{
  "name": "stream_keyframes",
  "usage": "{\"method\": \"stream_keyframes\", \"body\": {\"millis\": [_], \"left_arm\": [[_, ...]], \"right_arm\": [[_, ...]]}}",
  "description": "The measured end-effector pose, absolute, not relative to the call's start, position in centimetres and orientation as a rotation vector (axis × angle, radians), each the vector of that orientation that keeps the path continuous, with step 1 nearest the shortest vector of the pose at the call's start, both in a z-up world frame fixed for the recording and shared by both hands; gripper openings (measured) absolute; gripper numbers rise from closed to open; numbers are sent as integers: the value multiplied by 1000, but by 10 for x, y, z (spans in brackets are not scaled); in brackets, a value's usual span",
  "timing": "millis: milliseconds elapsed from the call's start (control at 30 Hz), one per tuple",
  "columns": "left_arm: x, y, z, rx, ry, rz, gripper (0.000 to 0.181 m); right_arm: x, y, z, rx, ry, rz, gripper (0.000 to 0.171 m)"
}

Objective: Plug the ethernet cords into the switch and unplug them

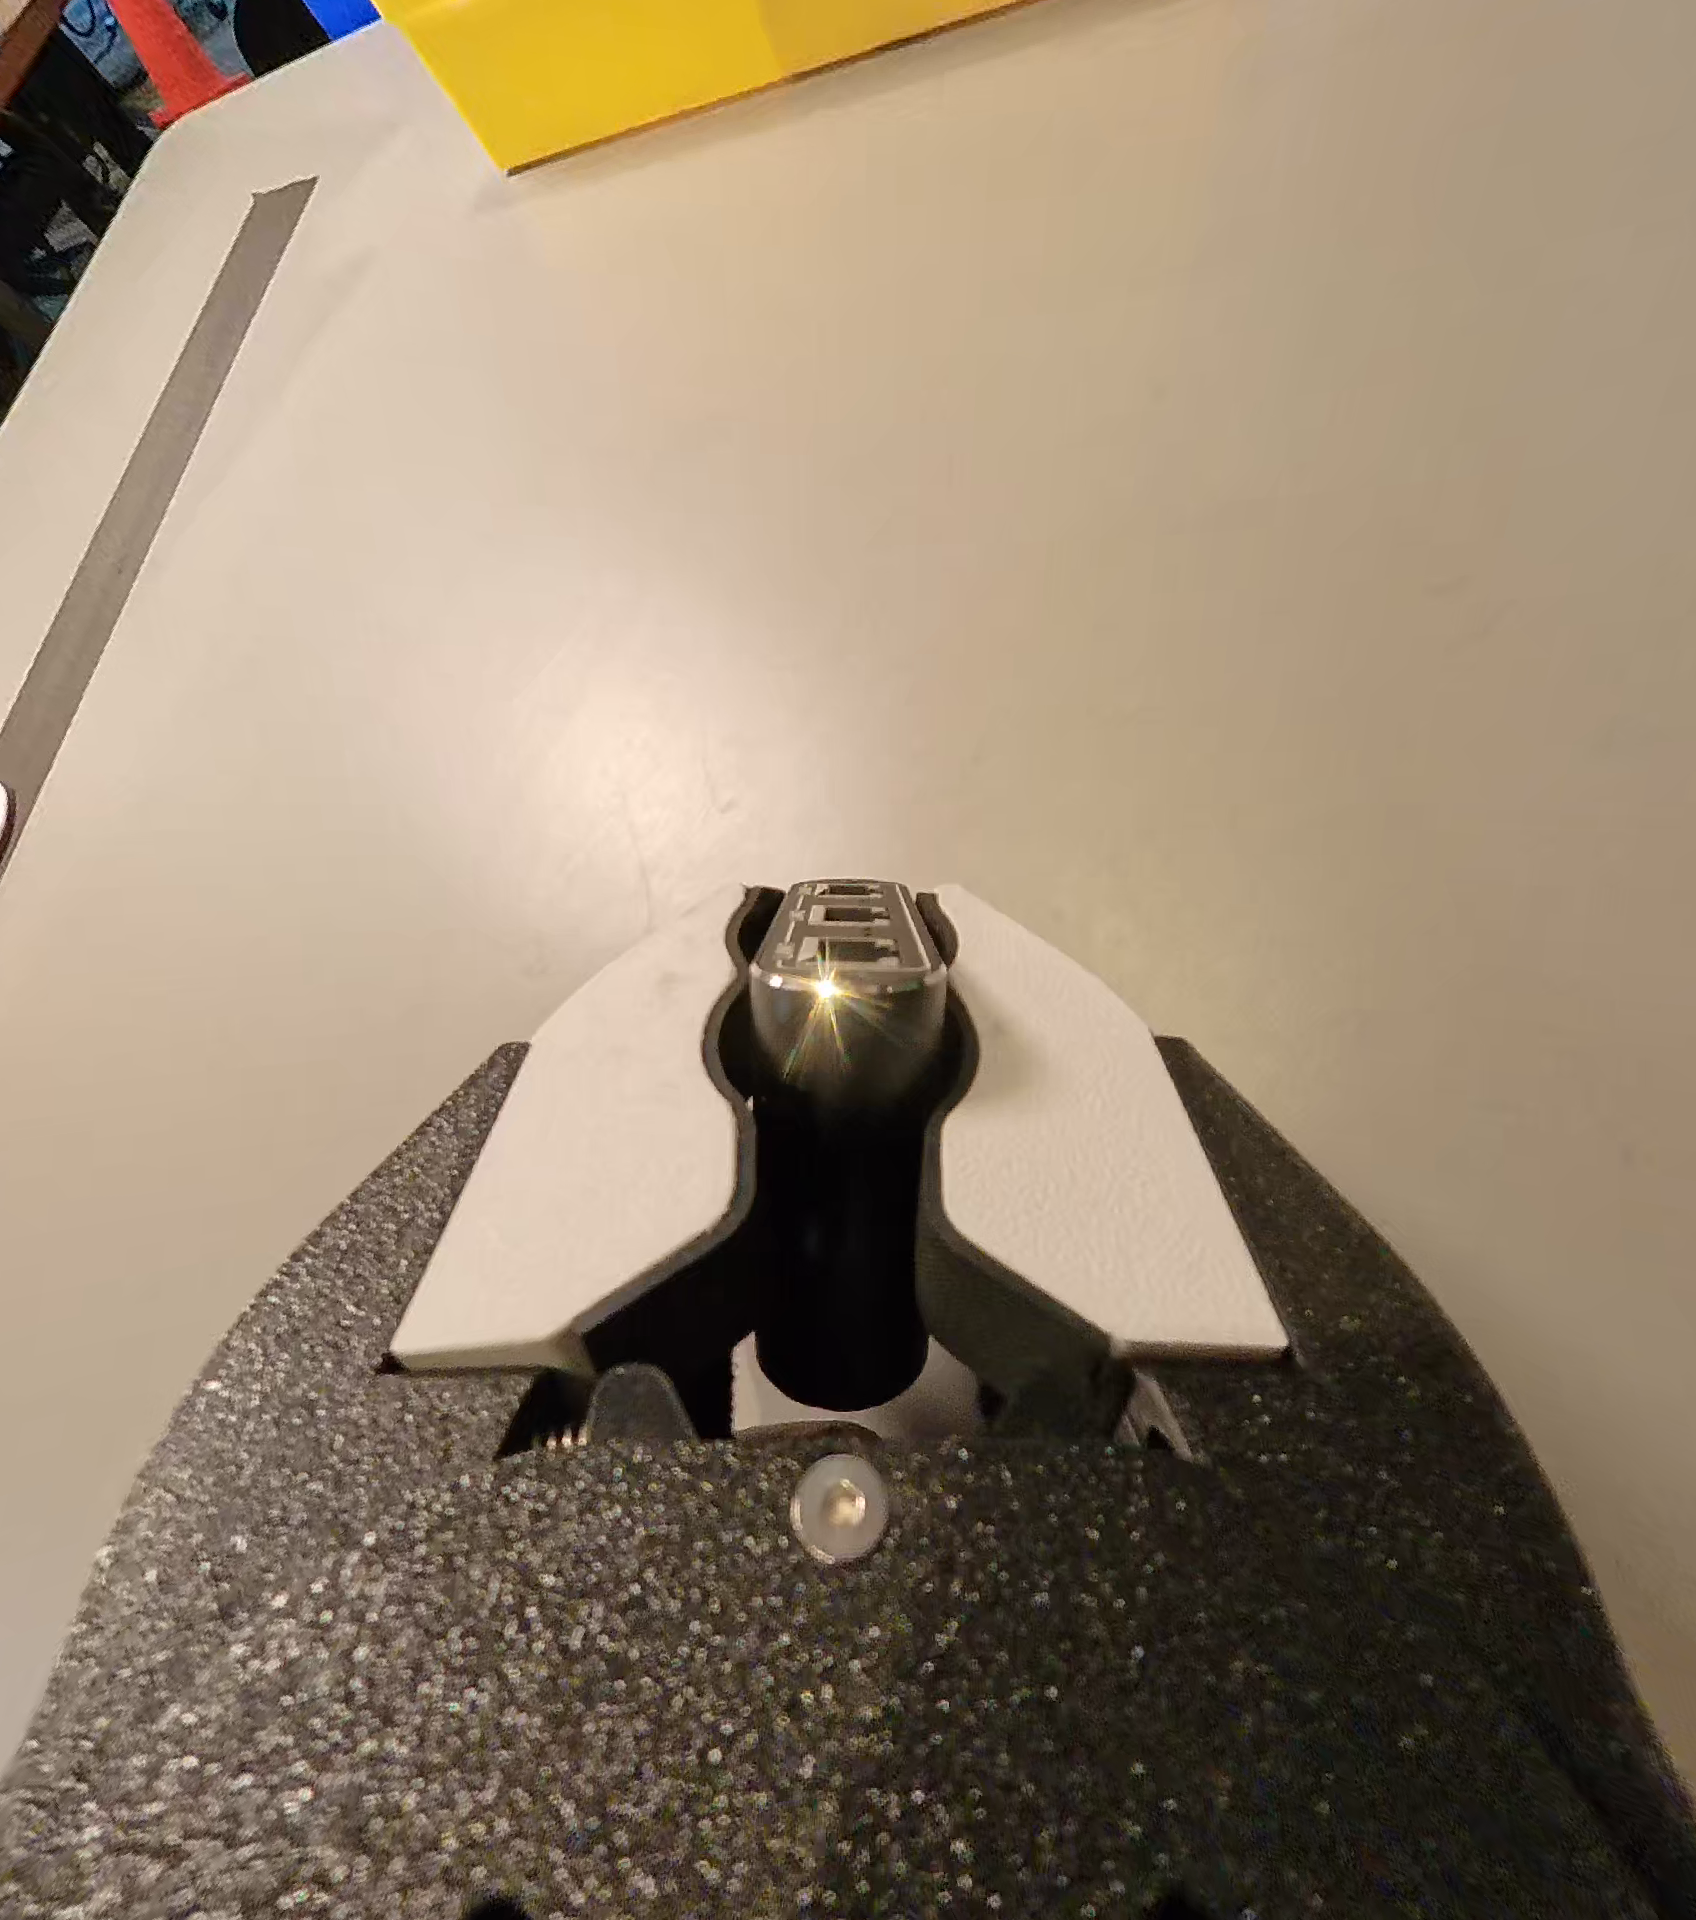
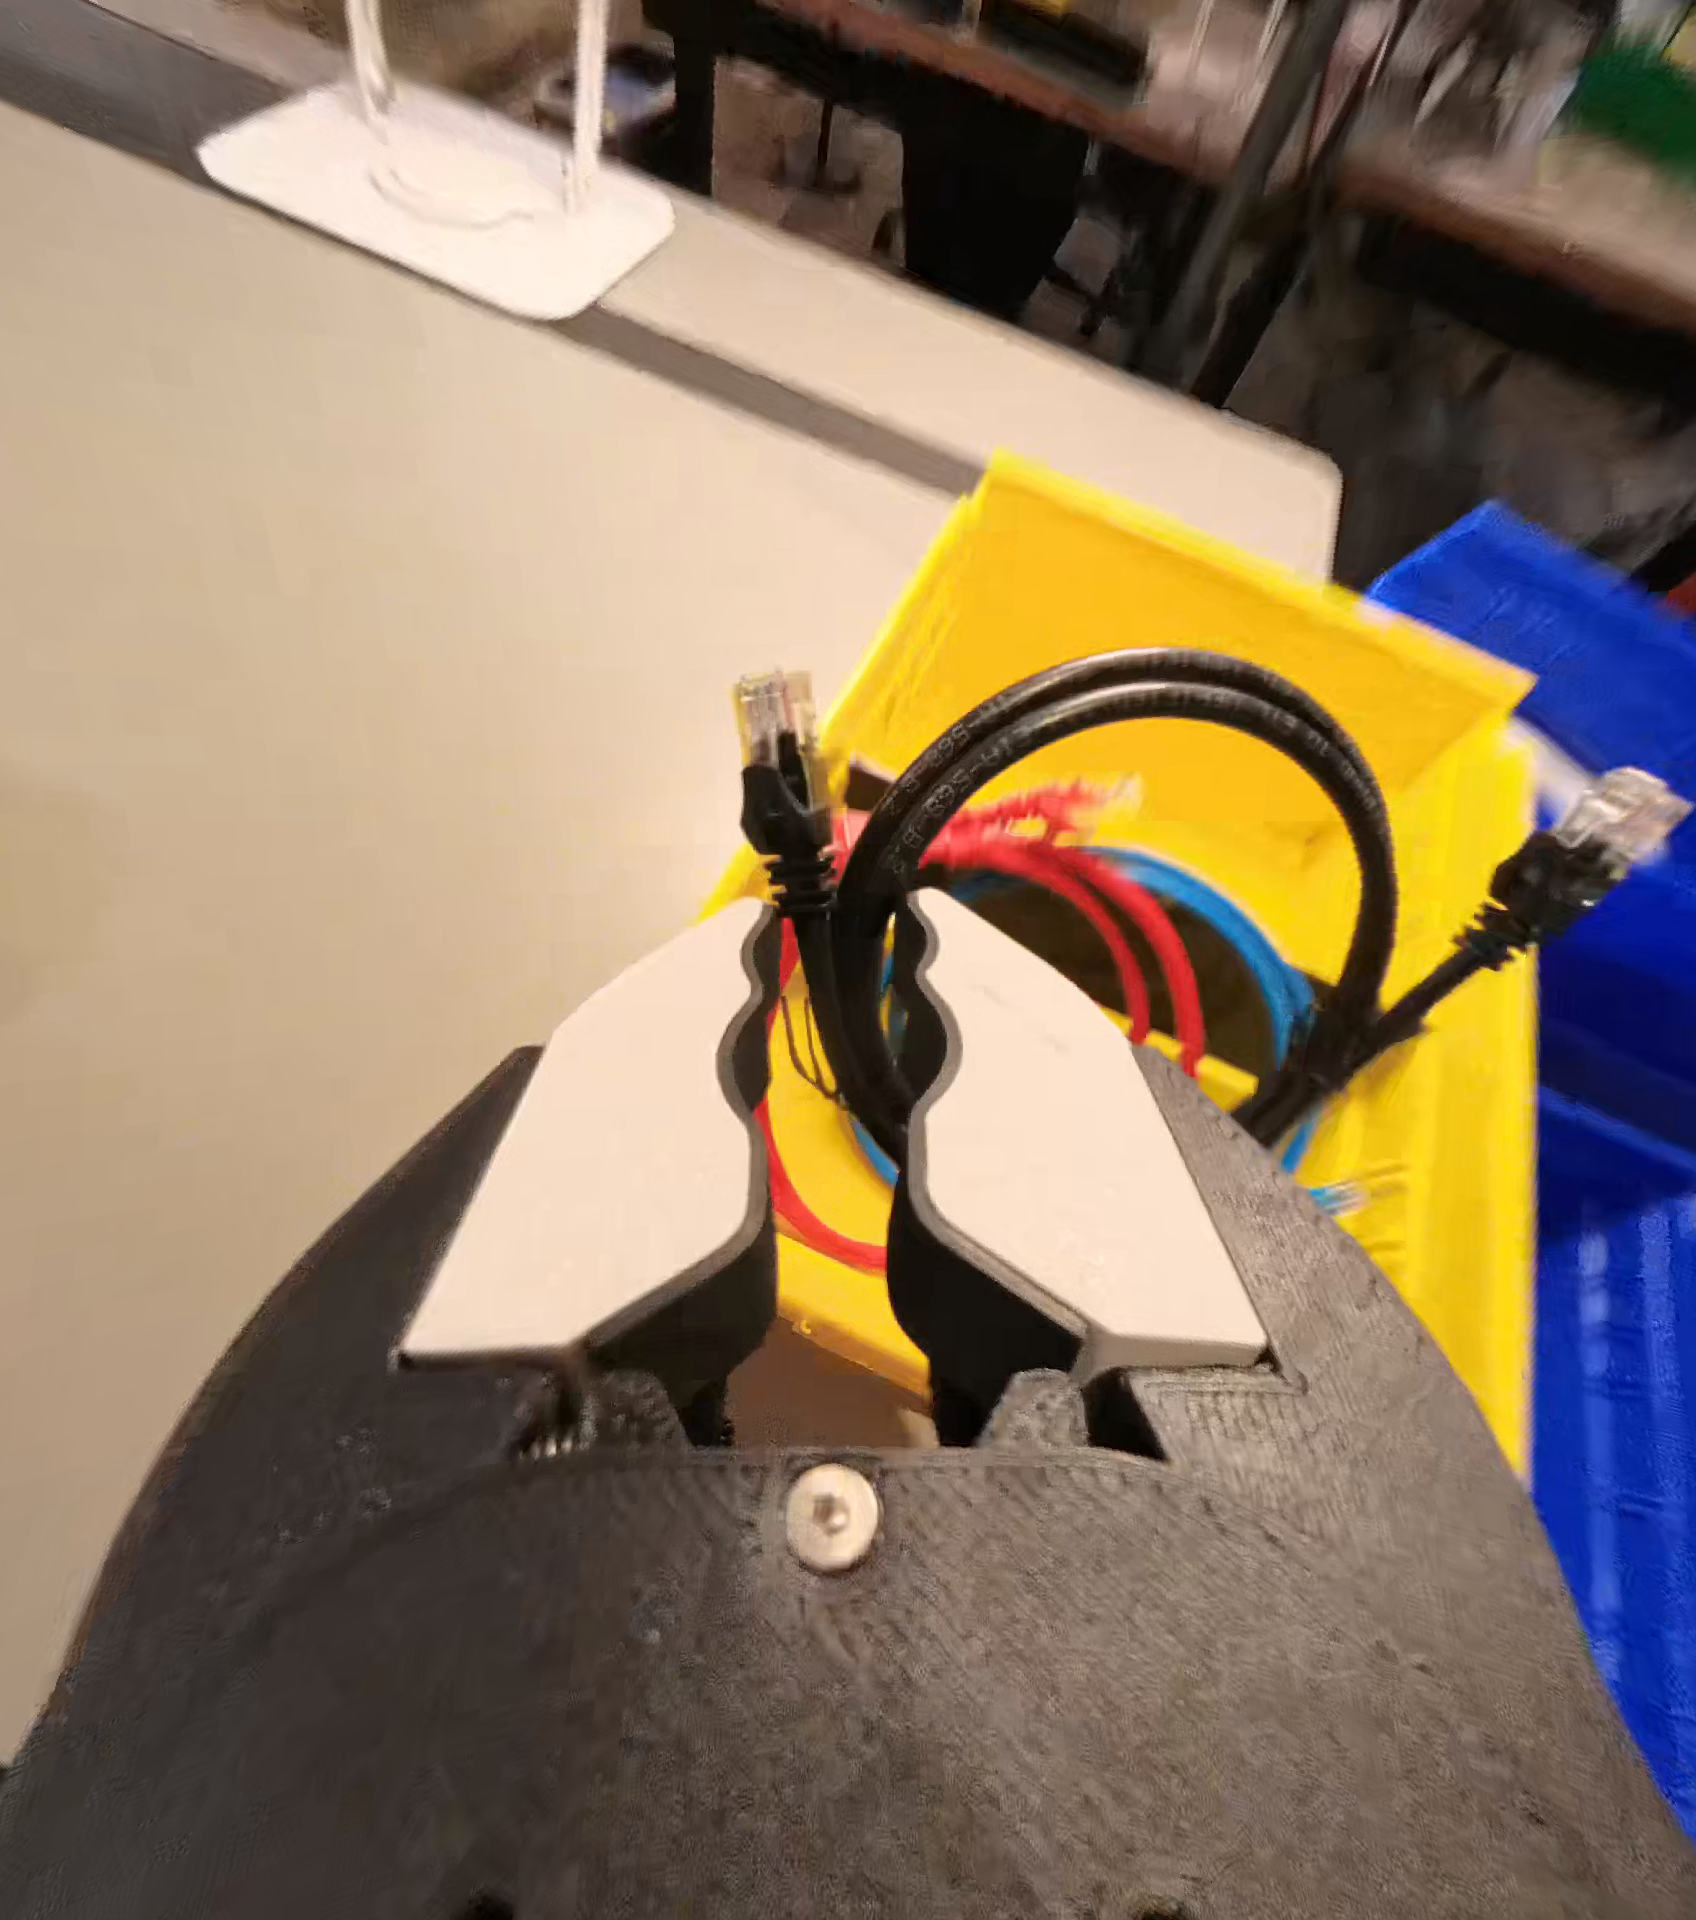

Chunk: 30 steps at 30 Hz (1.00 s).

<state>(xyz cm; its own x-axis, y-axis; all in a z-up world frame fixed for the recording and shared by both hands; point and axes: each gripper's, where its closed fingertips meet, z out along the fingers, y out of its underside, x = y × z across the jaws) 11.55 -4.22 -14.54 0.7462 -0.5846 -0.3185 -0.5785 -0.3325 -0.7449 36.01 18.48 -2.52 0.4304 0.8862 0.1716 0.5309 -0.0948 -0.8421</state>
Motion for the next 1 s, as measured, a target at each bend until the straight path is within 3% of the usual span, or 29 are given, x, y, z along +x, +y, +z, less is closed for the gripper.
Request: {"method": "stream_keyframes", "body": {"millis": [100, 200, 433, 567, 733, 833, 1000], "left_arm": [[116, -42, -145, -2011, 870, -16, 28], [115, -41, -144, -2008, 845, -46, 28], [134, -40, -105, -1869, 589, -425, 28], [146, -45, -82, -1752, 446, -694, 28], [152, -53, -60, -1621, 278, -958, 28], [152, -55, -53, -1580, 216, -1039, 28], [164, -58, -49, -1555, 223, -1117, 28]], "right_arm": [[363, 208, -69, -1912, -1190, 486, 37], [365, 210, -61, -1836, -1155, 490, 56], [330, 144, -13, -1406, -1268, 460, 52], [262, 69, -37, -1150, -1493, 498, 53], [179, -11, -70, -938, -1543, 758, 66], [162, -40, -67, -761, -1573, 630, 78], [148, -69, -68, -530, -1583, 435, 71]]}}
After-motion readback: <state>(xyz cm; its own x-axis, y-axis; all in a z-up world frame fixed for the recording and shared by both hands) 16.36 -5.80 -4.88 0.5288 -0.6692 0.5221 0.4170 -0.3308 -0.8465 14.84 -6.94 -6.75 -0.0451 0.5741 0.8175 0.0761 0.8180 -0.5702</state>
